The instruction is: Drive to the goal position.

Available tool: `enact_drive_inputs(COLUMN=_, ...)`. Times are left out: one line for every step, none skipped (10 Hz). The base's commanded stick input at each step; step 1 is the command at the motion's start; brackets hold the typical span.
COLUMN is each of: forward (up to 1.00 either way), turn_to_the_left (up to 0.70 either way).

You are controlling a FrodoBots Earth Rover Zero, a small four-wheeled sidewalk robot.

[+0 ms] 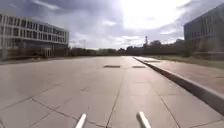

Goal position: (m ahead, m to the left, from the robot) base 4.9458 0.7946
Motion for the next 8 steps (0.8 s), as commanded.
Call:
enact_drive_inputs(forward=0.50, turn_to_the_left=0.00)
enact_drive_inputs(forward=0.50, turn_to_the_left=0.00)
enact_drive_inputs(forward=0.50, turn_to_the_left=0.00)
enact_drive_inputs(forward=0.50, turn_to_the_left=0.00)
enact_drive_inputs(forward=0.50, turn_to_the_left=0.00)
enact_drive_inputs(forward=0.50, turn_to_the_left=0.00)
enact_drive_inputs(forward=0.50, turn_to_the_left=0.00)
enact_drive_inputs(forward=0.50, turn_to_the_left=0.00)
